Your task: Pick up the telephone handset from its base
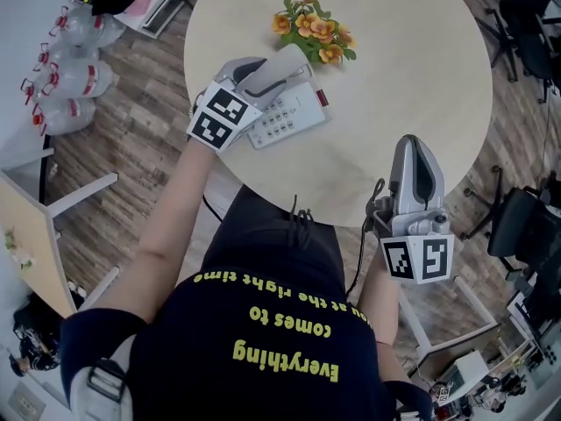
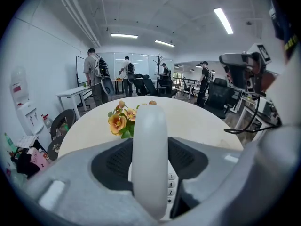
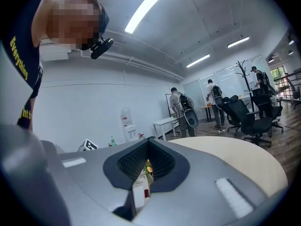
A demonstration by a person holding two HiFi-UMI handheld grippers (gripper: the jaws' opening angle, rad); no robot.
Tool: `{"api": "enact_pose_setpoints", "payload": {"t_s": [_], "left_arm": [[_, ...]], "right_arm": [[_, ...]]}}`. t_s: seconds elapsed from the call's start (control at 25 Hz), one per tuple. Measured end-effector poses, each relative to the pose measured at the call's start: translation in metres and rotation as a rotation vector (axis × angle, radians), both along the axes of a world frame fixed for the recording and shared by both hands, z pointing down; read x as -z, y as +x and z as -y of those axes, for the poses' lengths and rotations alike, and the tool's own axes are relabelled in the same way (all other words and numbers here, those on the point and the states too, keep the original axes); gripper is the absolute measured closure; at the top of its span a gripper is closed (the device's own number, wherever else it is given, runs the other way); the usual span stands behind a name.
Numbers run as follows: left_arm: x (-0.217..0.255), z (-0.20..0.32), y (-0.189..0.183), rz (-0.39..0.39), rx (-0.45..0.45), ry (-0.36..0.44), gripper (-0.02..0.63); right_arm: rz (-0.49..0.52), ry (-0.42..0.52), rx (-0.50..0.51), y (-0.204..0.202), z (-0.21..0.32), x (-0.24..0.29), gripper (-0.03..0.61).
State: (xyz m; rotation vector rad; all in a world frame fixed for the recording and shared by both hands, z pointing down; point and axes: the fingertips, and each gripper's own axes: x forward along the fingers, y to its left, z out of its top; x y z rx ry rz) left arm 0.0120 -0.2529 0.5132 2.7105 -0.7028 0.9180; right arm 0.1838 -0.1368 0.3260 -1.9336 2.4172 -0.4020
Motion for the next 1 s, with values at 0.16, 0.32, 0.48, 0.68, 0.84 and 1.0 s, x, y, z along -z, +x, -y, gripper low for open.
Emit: {"api": "enact_pose_setpoints", "payload": {"t_s": [0.16,0.32,0.48,0.68,0.84,1.0], "left_arm": [[0.024,0.001,0.000,-0.045,0.010,0.044,0.383],[0.039,-0.002,-0.002,-0.071,0.017,0.073,0.383],[0.054,-0.007,-0.005,-0.107,0.027,0.092,0.383],[0.073,-0.017,-0.006,-0.164,0.033,0.112,0.383],[0.095,-0.024,-0.009,-0.206,0.046,0.155,0.383],[0.118,-0.029,-0.013,-0.228,0.055,0.220,0.383]], "right_arm": [[-0.005,0.018,-0.005,0.000,-0.001,0.008,0.566],[-0.008,0.038,-0.006,0.001,-0.004,0.015,0.566],[-0.012,0.058,-0.005,0.000,-0.007,0.023,0.566],[-0.017,0.088,-0.004,0.002,-0.008,0.033,0.566],[-0.020,0.112,0.008,0.000,-0.010,0.041,0.566],[-0.015,0.129,0.024,-0.003,-0.010,0.046,0.566]]}}
